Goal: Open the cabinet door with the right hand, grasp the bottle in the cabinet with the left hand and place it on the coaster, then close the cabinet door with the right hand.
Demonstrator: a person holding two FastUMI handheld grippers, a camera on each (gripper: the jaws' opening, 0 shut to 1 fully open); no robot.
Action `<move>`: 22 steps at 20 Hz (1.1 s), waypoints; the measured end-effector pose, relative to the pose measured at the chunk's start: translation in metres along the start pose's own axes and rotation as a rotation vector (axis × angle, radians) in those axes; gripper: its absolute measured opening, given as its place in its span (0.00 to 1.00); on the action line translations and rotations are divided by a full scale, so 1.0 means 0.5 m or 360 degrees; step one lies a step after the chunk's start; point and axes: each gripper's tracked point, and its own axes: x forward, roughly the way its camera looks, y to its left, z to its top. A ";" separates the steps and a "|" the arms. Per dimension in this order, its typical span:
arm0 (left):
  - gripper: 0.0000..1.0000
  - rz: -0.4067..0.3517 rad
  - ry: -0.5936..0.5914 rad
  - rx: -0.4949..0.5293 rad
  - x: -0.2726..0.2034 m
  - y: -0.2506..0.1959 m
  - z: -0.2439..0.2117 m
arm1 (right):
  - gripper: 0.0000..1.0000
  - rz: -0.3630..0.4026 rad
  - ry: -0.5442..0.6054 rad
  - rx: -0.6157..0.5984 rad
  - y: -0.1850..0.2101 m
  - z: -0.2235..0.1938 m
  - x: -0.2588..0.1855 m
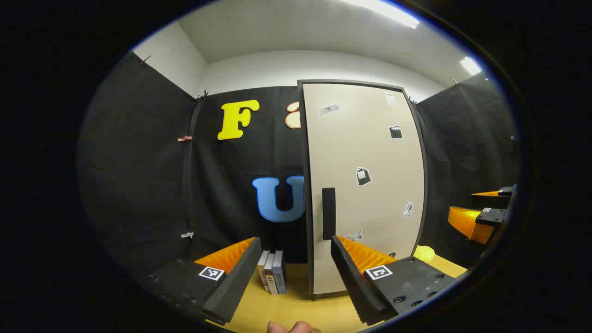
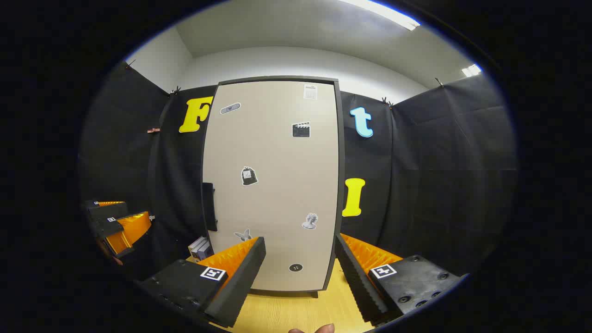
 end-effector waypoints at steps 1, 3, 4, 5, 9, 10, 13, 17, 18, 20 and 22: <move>0.95 0.0004 -0.0004 0.0005 -0.002 0.006 -0.001 | 0.97 0.0001 0.0006 -0.0001 0.001 -0.002 0.000; 0.95 0.0011 -0.0012 -0.0004 -0.005 0.011 0.000 | 0.97 -0.0005 0.0006 -0.0006 0.000 0.003 0.002; 0.95 0.0010 -0.0011 -0.0011 -0.006 0.011 -0.001 | 0.97 -0.0006 0.0006 -0.0006 0.002 0.005 0.002; 0.95 0.0015 -0.0009 -0.0017 -0.006 0.014 -0.003 | 0.97 -0.0005 0.0006 -0.0003 0.004 0.005 0.001; 0.95 0.0024 0.0004 -0.0028 -0.005 0.021 -0.013 | 0.97 -0.0002 0.0018 -0.0021 0.011 -0.001 0.001; 0.95 0.0025 0.0003 -0.0033 -0.005 0.022 -0.013 | 0.98 -0.0001 0.0022 -0.0016 0.013 -0.003 0.001; 0.95 0.0033 -0.0005 -0.0027 -0.005 0.028 -0.011 | 0.97 -0.0001 0.0021 -0.0018 0.013 -0.003 0.000; 0.95 0.0041 0.0002 -0.0031 -0.005 0.033 -0.016 | 0.97 -0.0005 0.0024 -0.0004 0.012 -0.003 0.001; 0.95 0.0044 0.0005 -0.0028 -0.005 0.036 -0.017 | 0.97 -0.0010 0.0022 -0.0006 0.010 -0.004 0.000; 0.95 0.0047 0.0002 -0.0022 -0.005 0.040 -0.017 | 0.97 -0.0014 0.0022 -0.0008 0.010 -0.004 0.003; 0.95 0.0052 0.0005 -0.0018 -0.005 0.044 -0.020 | 0.97 -0.0009 0.0029 0.0009 0.015 -0.007 0.007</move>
